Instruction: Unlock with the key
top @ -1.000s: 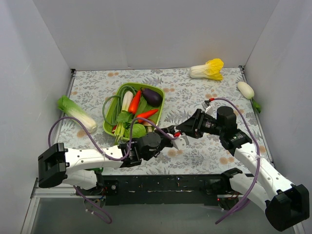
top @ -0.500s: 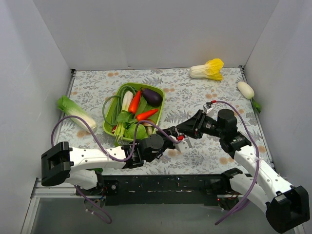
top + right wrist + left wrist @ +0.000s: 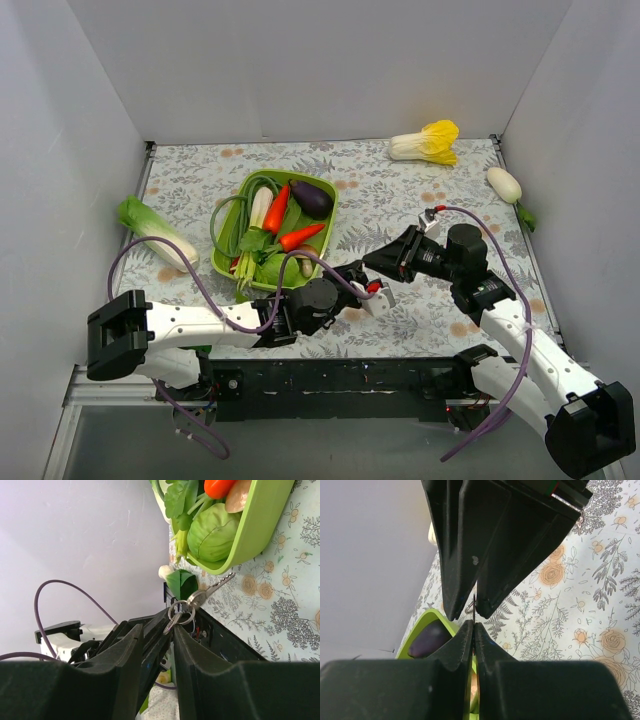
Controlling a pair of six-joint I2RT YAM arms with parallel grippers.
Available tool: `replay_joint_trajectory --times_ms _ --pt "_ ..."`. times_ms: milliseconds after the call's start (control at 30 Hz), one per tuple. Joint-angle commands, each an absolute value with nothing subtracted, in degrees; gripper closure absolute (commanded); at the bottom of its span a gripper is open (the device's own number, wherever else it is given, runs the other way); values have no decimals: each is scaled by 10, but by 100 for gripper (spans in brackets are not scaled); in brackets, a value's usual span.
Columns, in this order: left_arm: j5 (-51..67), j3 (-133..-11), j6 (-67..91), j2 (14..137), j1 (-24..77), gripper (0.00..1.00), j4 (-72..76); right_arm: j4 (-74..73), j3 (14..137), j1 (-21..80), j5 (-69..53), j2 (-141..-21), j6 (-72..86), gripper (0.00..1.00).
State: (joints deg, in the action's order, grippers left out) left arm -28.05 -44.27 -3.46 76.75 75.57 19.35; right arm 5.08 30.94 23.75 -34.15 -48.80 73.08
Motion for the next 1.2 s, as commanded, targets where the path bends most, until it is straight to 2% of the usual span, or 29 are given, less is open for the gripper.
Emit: replay_joint_trajectory --times_ms 0,200,333,533,633,667,700,767,800,900,1067,1167 --pt "-282 -432 -42 764 766 100 225 67 303 236 -319 -487 723 64" --pt "-294 -420 -49 767 777 100 252 64 292 236 -306 -483 722 78" --pt "-300 -416 -48 770 782 100 264 62 288 236 -301 -483 719 98" --pt "-301 -427 11 755 781 99 243 62 281 236 -290 -476 709 99" --pt "-284 -437 61 735 775 78 212 83 270 236 -283 -468 709 99" --pt "-278 -442 74 728 772 54 190 90 266 236 -280 -465 711 99" --pt "-275 -445 85 717 767 43 182 108 263 236 -274 -463 711 99" --pt "-268 -447 122 703 764 28 160 125 258 236 -271 -456 712 99" --pt "-262 -451 141 687 759 14 149 133 255 236 -268 -454 710 99" --pt "-225 -473 240 662 735 2 89 177 243 236 -264 -449 708 99" --pt "-76 -515 488 623 637 2 6 291 215 236 -278 -454 710 99" --pt "-52 -521 622 621 614 2 7 339 213 236 -289 -454 701 99"
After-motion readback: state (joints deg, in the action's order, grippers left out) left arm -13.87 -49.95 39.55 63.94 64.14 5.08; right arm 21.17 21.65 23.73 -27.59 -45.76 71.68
